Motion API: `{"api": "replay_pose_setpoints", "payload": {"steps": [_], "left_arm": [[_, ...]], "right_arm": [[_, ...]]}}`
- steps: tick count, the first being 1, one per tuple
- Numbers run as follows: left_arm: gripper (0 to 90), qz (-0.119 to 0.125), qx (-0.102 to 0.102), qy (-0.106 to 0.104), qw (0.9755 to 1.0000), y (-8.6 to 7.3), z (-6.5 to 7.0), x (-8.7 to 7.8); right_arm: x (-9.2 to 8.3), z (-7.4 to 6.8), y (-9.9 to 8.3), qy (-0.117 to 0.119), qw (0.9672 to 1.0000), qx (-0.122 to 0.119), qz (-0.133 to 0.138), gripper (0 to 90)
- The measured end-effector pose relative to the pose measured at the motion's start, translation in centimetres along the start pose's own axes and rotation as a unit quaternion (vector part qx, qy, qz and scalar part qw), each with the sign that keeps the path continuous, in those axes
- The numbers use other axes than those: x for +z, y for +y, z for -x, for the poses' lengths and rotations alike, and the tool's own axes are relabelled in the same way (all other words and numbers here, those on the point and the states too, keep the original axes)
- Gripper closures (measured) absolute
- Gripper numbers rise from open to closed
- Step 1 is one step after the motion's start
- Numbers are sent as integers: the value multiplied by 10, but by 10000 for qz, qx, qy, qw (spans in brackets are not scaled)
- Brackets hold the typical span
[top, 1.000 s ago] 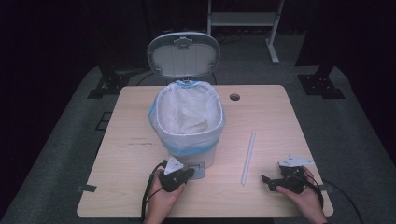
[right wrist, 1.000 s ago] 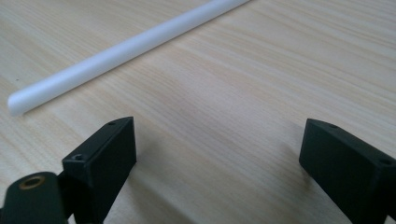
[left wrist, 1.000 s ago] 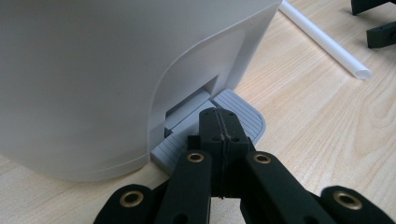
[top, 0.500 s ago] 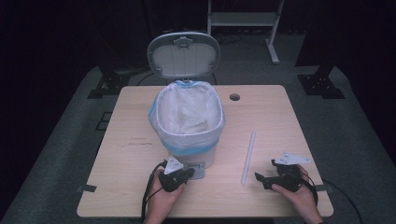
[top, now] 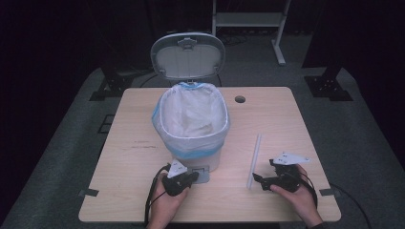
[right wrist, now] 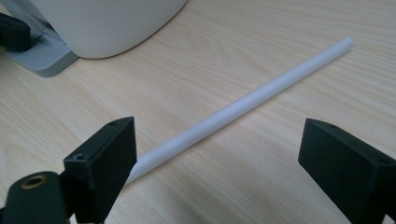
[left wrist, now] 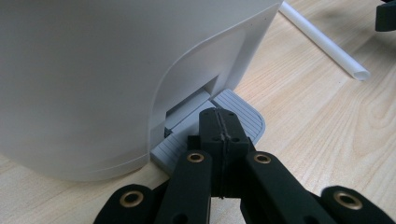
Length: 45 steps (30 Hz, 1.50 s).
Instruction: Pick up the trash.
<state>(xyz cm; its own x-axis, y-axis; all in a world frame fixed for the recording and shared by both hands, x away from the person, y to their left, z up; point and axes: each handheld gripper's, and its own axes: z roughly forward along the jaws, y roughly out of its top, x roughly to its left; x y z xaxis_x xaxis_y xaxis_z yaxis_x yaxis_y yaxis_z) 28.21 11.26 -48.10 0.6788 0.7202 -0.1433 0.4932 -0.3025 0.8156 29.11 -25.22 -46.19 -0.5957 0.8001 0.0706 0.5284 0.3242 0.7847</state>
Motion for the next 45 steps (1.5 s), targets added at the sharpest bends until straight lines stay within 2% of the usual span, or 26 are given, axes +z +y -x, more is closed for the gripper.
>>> {"api": "replay_pose_setpoints", "payload": {"steps": [5, 6, 8, 15, 33, 35, 40, 45], "left_arm": [[900, 1, 10, 13, 10000, 0, 0, 0], [900, 0, 8, 13, 10000, 0, 0, 0], [900, 1, 9, 14, 10000, 0, 0, 0], [900, 10, 9, 11, 10000, 0, 0, 0], [900, -9, 37, 35, 10000, 0, 1, 0], [900, 0, 36, 37, 10000, 0, 1, 0], [900, 2, 37, 39, 10000, 0, 1, 0], [900, 7, 57, 51, 10000, 0, 2, 0]], "right_arm": [[5, -3, 3, 7, 10000, -41, -21, 107], [6, -4, 4, 10, 10000, -31, -13, 150], [8, -6, 5, -53, 10000, -60, -17, 150], [17, -11, 7, -4, 9999, -105, -104, 151], [36, -20, 4, 21, 9972, -471, -587, 160], [36, -20, 3, 3, 9972, -480, -570, 224], [36, -18, 2, 28, 9975, -431, -561, 234], [35, -17, 1, 18, 9977, -429, -530, 293]]}}
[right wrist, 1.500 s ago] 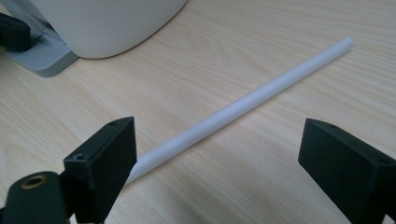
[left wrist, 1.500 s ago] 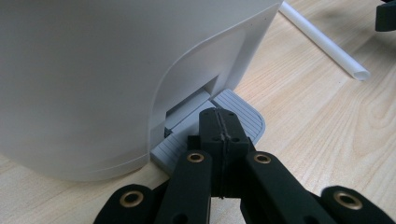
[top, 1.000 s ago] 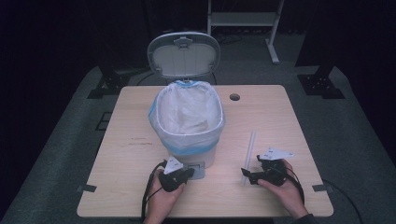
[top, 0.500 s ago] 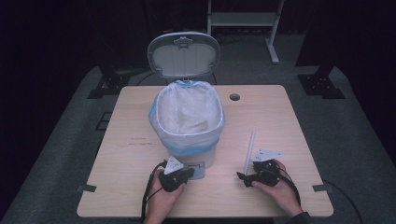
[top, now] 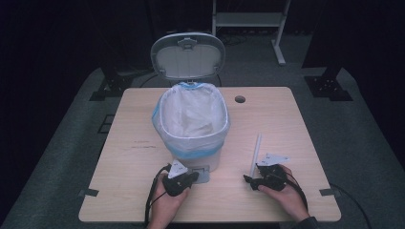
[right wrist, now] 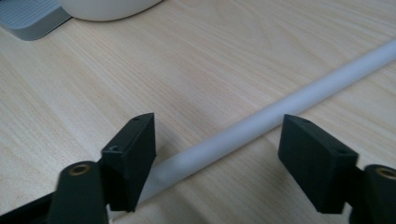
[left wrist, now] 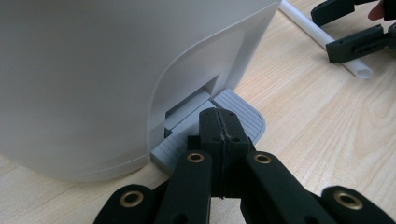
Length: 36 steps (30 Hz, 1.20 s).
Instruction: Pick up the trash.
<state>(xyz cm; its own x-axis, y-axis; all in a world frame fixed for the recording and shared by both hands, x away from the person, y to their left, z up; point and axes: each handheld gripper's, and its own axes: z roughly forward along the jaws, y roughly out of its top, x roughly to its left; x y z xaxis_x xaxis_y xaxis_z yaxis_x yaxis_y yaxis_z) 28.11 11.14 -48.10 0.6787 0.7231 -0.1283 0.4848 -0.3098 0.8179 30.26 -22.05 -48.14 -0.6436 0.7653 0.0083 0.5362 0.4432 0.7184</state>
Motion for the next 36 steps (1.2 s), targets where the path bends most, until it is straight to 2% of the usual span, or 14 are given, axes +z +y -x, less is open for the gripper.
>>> {"api": "replay_pose_setpoints", "payload": {"steps": [15, 18, 28, 36], "left_arm": [[900, -13, 14, 25, 10000, 0, 1, 0], [900, -13, 16, 27, 10000, 0, 1, 0], [900, -17, 16, 28, 10000, 0, 1, 0], [900, -10, 12, 23, 10000, 0, 1, 0]], "right_arm": [[-7, 7, -5, -101, 9998, 114, 114, 531], [-7, 8, -7, -118, 9997, 140, 182, 546], [-9, 12, -7, -106, 9998, 136, 111, 605], [-14, 18, -8, -96, 9995, 307, 39, 658]]}}
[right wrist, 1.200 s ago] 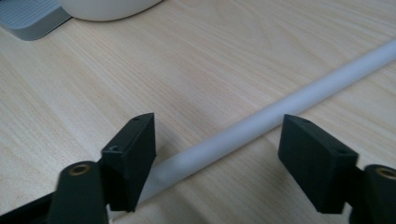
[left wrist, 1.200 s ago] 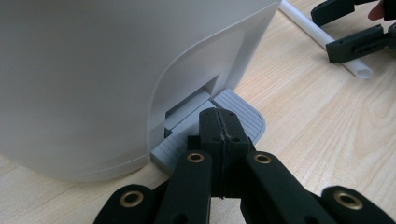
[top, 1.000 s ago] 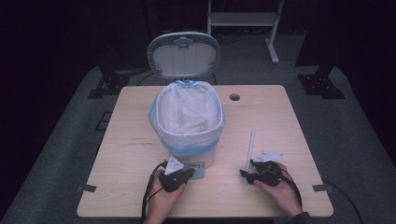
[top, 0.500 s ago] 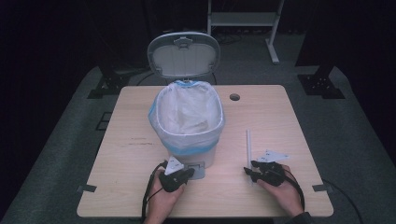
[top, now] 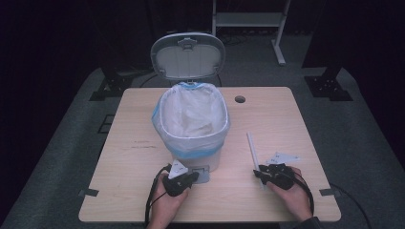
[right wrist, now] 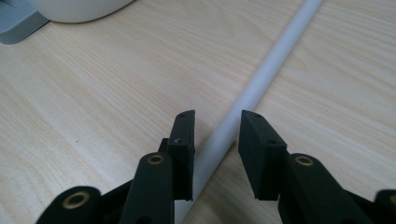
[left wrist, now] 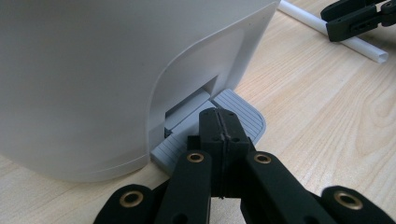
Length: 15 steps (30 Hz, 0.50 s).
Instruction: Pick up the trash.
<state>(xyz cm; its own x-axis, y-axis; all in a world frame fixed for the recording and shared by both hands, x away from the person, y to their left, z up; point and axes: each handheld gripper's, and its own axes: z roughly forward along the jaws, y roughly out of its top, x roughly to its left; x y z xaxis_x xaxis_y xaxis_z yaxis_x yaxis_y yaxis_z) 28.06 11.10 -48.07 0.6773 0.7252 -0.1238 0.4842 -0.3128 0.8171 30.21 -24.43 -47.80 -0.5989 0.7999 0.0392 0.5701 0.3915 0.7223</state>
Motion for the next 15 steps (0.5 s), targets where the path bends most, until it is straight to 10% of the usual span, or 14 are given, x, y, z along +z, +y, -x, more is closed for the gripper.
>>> {"api": "replay_pose_setpoints", "payload": {"steps": [15], "left_arm": [[900, -1, -3, -4, 10000, 0, 0, 0]], "right_arm": [[-6, 10, -3, -17, 9998, 206, -84, 750]]}}
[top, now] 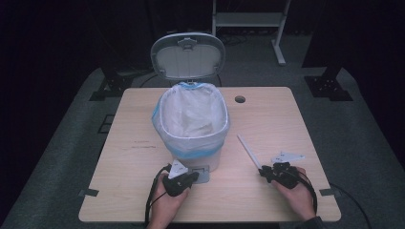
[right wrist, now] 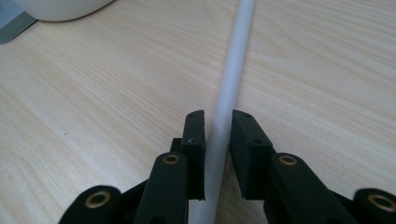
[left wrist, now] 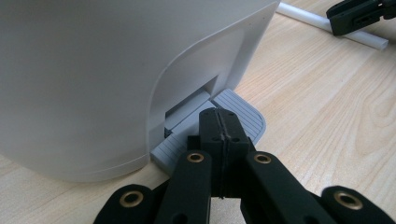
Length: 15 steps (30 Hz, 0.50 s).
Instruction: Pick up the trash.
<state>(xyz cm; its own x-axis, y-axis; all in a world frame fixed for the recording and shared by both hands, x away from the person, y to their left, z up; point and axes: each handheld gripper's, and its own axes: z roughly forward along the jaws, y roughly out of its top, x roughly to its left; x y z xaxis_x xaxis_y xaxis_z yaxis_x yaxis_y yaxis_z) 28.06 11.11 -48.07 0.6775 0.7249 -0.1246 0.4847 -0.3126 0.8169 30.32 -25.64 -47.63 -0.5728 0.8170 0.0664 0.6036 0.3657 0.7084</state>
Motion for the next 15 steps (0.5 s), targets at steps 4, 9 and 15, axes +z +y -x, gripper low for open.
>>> {"api": "replay_pose_setpoints", "payload": {"steps": [4, 9, 15], "left_arm": [[900, -1, 2, 3, 10000, 0, 0, 0], [900, 1, 2, 2, 10000, 0, 0, 0], [900, 0, 4, 3, 10000, 0, 0, 0]], "right_arm": [[-1, 1, -1, 16, 10000, 14, -2, 756], [-3, 5, -3, 61, 10000, 73, 1, 768], [-6, 9, -4, 93, 9999, 102, -51, 787]]}}
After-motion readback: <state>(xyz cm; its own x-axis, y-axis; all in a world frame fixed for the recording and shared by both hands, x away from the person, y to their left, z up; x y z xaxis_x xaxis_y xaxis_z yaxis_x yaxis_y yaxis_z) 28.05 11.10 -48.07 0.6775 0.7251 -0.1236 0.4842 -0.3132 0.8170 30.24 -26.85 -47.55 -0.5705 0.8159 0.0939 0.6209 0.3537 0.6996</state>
